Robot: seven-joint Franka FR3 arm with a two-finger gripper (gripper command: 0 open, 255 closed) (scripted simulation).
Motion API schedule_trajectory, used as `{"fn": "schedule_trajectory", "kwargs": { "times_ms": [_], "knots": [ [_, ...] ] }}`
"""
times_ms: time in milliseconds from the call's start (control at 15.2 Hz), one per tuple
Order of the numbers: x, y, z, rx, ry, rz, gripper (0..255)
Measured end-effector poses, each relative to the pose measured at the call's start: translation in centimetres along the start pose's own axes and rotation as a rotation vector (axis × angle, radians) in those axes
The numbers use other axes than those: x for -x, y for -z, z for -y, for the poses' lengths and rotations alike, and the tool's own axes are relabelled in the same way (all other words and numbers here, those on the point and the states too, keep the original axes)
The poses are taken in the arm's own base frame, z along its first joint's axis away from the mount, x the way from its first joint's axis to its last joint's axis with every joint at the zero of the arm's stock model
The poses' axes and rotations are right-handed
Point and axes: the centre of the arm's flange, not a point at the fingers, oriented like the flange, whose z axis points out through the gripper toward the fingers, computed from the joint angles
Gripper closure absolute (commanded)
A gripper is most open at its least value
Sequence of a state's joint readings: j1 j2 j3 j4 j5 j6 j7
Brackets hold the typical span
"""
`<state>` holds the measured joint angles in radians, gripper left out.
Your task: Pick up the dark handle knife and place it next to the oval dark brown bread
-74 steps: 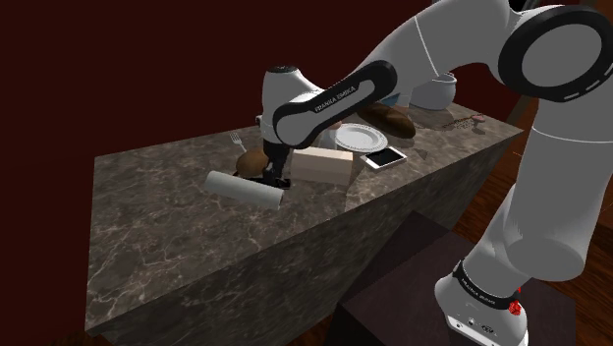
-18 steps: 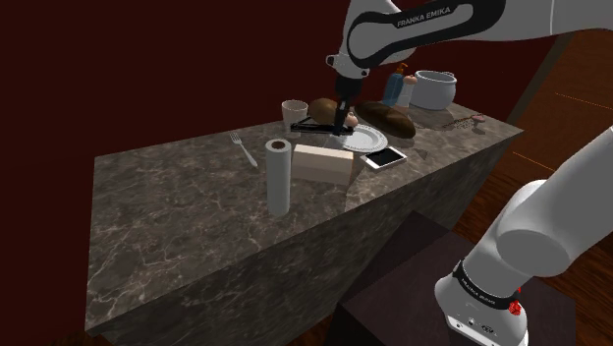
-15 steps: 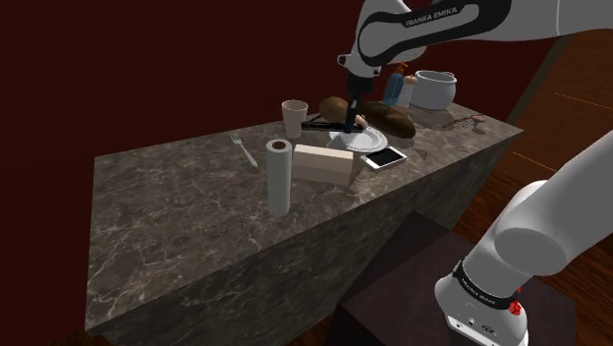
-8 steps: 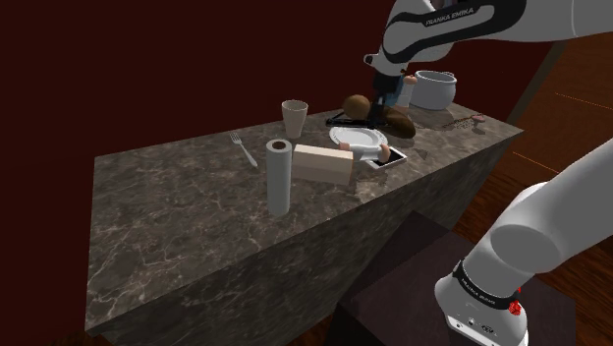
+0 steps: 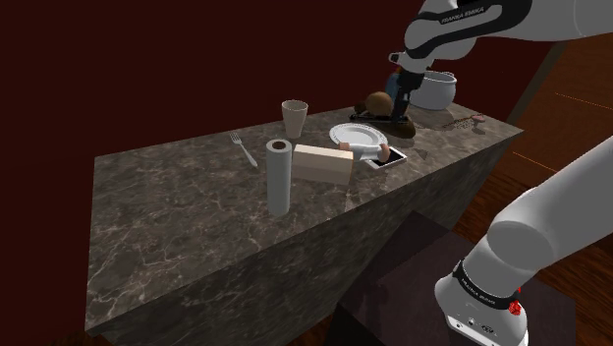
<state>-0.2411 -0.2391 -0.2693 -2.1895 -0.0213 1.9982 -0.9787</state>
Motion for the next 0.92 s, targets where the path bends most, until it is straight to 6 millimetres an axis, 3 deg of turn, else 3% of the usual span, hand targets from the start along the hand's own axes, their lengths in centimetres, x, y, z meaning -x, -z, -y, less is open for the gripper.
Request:
{"fn": "schedule_trajectory", "kwargs": {
  "times_ms": [924],
  "knots": [
    [14.0, 0.8, -12.4, 0.000, -0.001, 0.000, 255]
  ]
}}
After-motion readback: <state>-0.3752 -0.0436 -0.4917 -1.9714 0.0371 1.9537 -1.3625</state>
